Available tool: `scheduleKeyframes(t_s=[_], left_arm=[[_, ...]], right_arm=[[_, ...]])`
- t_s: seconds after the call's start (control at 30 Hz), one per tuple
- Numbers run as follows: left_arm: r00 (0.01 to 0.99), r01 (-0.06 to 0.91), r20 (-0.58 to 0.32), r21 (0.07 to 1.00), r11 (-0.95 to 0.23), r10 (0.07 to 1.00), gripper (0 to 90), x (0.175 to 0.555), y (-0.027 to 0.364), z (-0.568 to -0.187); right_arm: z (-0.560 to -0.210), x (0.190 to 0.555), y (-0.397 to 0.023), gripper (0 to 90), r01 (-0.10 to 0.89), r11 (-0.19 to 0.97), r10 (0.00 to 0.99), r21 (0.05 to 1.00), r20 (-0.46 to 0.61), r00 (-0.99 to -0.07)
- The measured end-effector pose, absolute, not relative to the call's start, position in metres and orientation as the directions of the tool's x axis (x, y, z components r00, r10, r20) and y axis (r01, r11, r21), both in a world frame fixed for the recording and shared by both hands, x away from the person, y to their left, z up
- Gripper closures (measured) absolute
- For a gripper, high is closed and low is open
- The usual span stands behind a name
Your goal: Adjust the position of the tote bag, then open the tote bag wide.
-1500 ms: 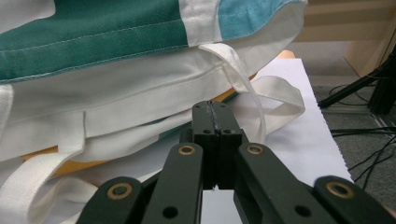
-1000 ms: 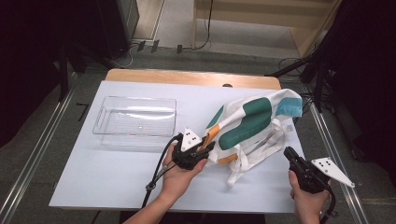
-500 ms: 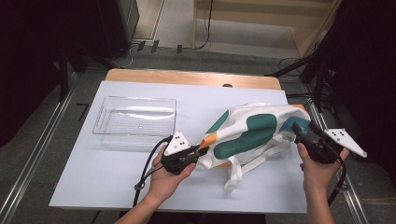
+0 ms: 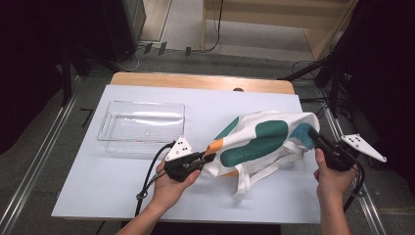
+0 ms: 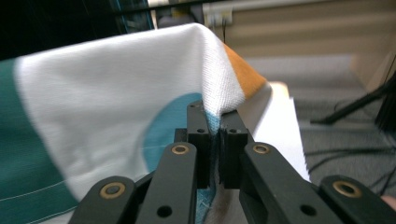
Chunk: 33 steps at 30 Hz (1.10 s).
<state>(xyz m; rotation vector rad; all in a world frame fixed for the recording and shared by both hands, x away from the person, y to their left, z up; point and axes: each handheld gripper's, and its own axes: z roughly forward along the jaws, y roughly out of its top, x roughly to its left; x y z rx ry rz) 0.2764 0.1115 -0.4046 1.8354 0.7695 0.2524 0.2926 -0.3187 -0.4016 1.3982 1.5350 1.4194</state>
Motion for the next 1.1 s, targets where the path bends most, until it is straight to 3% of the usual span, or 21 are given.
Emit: scheduleKeyframes(t_s=[0.17, 0.23, 0.37, 0.47, 0.5, 0.53, 0.57, 0.63, 0.67, 0.73, 0.77, 0.83, 0.9, 1.1], left_arm=[[0.765, 0.381, -0.22, 0.912, -0.15, 0.606, 84.5, 0.29, 0.111, -0.376], [0.737, 0.412, -0.252, 0.903, -0.121, 0.628, 83.9, 0.301, 0.113, -0.372], [0.689, 0.489, -0.294, 0.863, -0.126, 0.662, 79.5, 0.324, 0.114, -0.377], [0.674, 0.507, -0.308, 0.854, -0.117, 0.671, 72.0, 0.33, 0.115, -0.383], [0.676, 0.503, -0.312, 0.858, -0.107, 0.668, 66.5, 0.328, 0.115, -0.384], [0.693, 0.487, -0.304, 0.866, -0.113, 0.654, 63.4, 0.324, 0.114, -0.384], [0.693, 0.487, -0.304, 0.866, -0.113, 0.654, 61.2, 0.324, 0.114, -0.384], [0.693, 0.482, -0.288, 0.867, -0.127, 0.661, 59.0, 0.321, 0.11, -0.383], [0.688, 0.484, -0.289, 0.866, -0.124, 0.665, 57.4, 0.321, 0.108, -0.383], [0.691, 0.484, -0.287, 0.866, -0.128, 0.664, 57.0, 0.322, 0.105, -0.384], [0.693, 0.477, -0.275, 0.868, -0.137, 0.666, 66.5, 0.321, 0.102, -0.384], [0.699, 0.466, -0.267, 0.873, -0.141, 0.663, 79.3, 0.321, 0.101, -0.382], [0.707, 0.459, -0.265, 0.877, -0.14, 0.656, 84.5, 0.321, 0.099, -0.377], [0.703, 0.451, -0.282, 0.886, -0.103, 0.652, 85.3, 0.333, 0.1, -0.354]], right_arm=[[-0.374, 0.254, -0.316, 87.7, 0.183, -0.173, 0.947, 0.968, 0.215, -0.237], [-0.363, 0.244, -0.314, 87.6, 0.168, -0.136, 0.96, 0.976, 0.172, -0.223], [-0.361, 0.234, -0.316, 87.5, 0.197, -0.134, 0.957, 0.971, 0.178, -0.227], [-0.38, 0.235, -0.319, 86.9, 0.229, -0.144, 0.953, 0.963, 0.197, -0.229], [-0.386, 0.236, -0.321, 84.4, 0.236, -0.149, 0.952, 0.96, 0.204, -0.227], [-0.395, 0.239, -0.326, 65.7, 0.243, -0.136, 0.956, 0.96, 0.191, -0.221], [-0.395, 0.239, -0.326, 65.7, 0.243, -0.136, 0.956, 0.96, 0.191, -0.221], [-0.399, 0.243, -0.328, 44.7, 0.258, -0.134, 0.96, 0.957, 0.19, -0.208], [-0.403, 0.248, -0.33, 40.9, 0.286, -0.14, 0.959, 0.948, 0.203, -0.2], [-0.409, 0.253, -0.331, 45.9, 0.327, -0.145, 0.957, 0.934, 0.216, -0.192], [-0.415, 0.256, -0.331, 66.0, 0.353, -0.141, 0.952, 0.925, 0.225, -0.21], [-0.417, 0.253, -0.327, 78.7, 0.35, -0.124, 0.95, 0.928, 0.213, -0.228], [-0.413, 0.248, -0.321, 82.4, 0.332, -0.1, 0.955, 0.938, 0.184, -0.233], [-0.394, 0.222, -0.313, 83.9, 0.245, -0.106, 0.955, 0.964, 0.167, -0.244]])
